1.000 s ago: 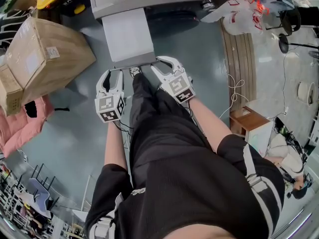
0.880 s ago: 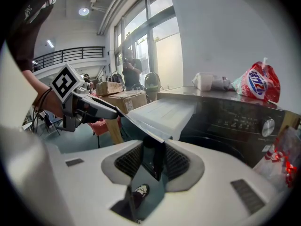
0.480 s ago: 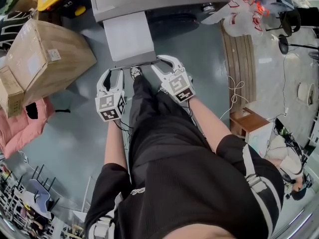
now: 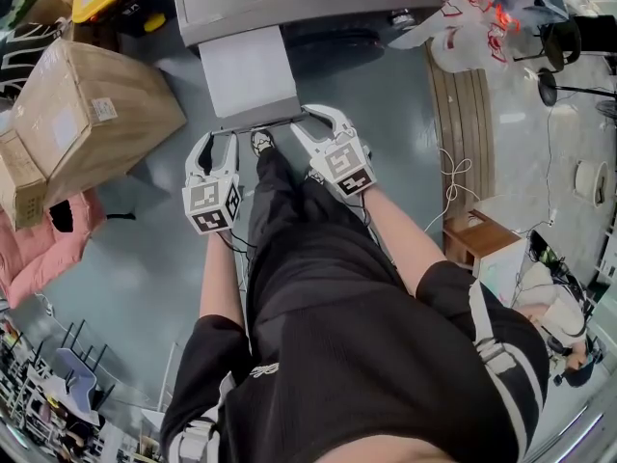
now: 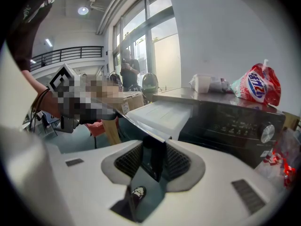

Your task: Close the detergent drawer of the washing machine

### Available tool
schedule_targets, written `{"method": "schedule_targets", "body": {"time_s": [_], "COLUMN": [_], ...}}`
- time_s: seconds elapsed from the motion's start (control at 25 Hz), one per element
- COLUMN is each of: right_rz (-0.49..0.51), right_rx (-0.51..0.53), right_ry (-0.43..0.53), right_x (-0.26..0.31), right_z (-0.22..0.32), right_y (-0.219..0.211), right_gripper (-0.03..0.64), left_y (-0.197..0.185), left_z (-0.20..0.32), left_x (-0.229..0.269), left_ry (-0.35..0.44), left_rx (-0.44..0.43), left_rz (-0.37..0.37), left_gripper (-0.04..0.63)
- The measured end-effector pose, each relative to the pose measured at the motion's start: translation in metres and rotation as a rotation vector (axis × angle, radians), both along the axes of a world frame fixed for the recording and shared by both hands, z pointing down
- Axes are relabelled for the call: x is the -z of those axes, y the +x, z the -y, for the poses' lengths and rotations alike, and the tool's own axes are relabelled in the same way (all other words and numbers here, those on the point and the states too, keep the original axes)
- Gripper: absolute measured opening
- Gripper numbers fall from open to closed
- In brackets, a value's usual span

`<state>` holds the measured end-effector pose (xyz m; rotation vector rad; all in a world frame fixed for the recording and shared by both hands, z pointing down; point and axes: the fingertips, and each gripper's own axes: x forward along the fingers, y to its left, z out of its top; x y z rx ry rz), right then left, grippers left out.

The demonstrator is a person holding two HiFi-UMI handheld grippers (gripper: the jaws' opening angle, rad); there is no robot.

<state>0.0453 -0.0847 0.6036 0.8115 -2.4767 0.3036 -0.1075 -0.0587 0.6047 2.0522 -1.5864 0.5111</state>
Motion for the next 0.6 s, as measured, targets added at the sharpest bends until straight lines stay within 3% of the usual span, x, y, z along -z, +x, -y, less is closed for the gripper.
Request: {"method": "schedule_targets", "body": {"time_s": [0.6], "right_rz": [-0.009], "right_rx": [-0.008], "right_ry": [-0.003], "right_x": [0.001], "right_z": [0.012], "right_y": [-0.002], "right_gripper": [0.143], "left_y": [-0.002], "left_z": [0.012], "left_x": [0.001], "left_ry": [-0.006], "left_rx": [-0.014], "left_rz": [-0.001], "left_gripper": [0.193]}}
